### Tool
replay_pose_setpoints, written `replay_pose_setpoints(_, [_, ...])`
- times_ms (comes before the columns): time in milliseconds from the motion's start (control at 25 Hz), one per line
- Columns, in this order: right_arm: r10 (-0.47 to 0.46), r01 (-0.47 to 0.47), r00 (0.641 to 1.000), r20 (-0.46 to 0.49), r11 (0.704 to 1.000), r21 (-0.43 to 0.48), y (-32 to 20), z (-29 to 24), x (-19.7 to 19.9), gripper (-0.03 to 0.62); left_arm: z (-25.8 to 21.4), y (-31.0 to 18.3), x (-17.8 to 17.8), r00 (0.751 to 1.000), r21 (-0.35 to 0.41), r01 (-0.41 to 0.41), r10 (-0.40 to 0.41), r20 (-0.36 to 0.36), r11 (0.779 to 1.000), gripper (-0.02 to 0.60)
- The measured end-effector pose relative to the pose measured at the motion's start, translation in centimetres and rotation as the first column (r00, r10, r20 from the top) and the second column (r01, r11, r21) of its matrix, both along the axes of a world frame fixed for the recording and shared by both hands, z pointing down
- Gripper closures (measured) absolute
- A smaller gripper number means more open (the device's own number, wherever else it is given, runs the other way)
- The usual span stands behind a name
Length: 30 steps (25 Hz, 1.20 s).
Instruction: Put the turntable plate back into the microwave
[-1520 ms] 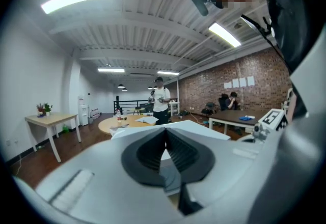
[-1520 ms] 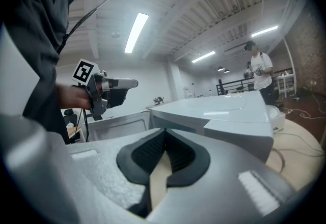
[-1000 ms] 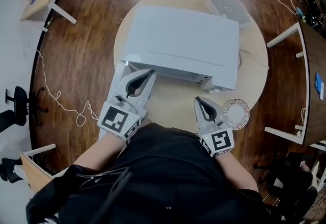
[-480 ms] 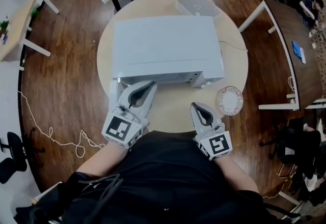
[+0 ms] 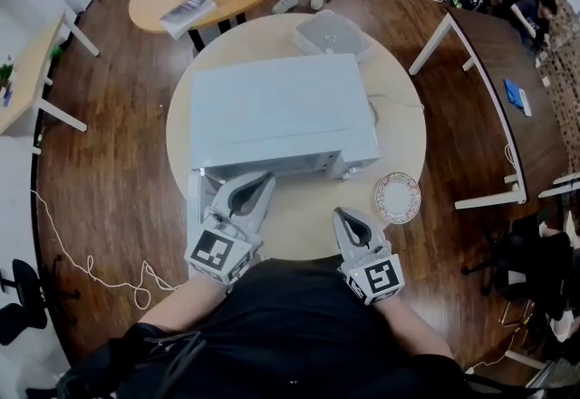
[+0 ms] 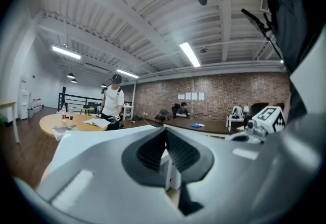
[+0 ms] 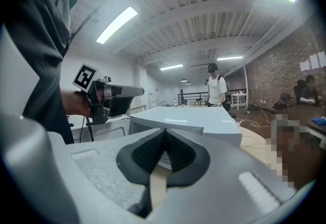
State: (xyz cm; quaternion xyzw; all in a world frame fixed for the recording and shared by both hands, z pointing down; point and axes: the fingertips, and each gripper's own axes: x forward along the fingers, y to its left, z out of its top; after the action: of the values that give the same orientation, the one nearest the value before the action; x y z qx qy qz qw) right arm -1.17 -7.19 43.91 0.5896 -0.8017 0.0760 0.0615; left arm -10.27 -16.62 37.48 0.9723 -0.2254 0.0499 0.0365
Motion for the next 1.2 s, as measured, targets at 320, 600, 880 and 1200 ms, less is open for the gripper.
replay_pose_setpoints(320, [0.01, -0.009, 0.999, 0.04, 1.0, -0.023, 0.5, 1.6, 3.4, 0.594, 1.3, 1.4, 2.9, 0.999, 0.027, -0.022, 0.021, 0.044, 0.999, 0.577])
replay_pose_setpoints(600, [0.064, -0.064, 0.996, 0.063, 0.998, -0.006, 1.5, 1.4, 7.8, 0.594, 0.4, 2.7, 6.8, 0.997, 0.059, -0.064, 0.061, 0.047, 0.996, 0.575])
replay_pose_setpoints(880, [0.158, -0.157, 0.984, 0.086, 0.987, -0.018, 3.9, 2.4, 12.1, 0.594, 1.3, 4.8, 11.5, 0.983, 0.048, -0.162, 0.157, 0.09, 0.986, 0.548])
replay_pose_setpoints(1200, [0.283, -0.28, 0.952, 0.112, 0.959, -0.048, 7.5, 3.9, 16.6, 0.594, 2.4, 7.9, 16.7, 0.952, 0.032, -0.285, 0.279, 0.125, 0.958, 0.541])
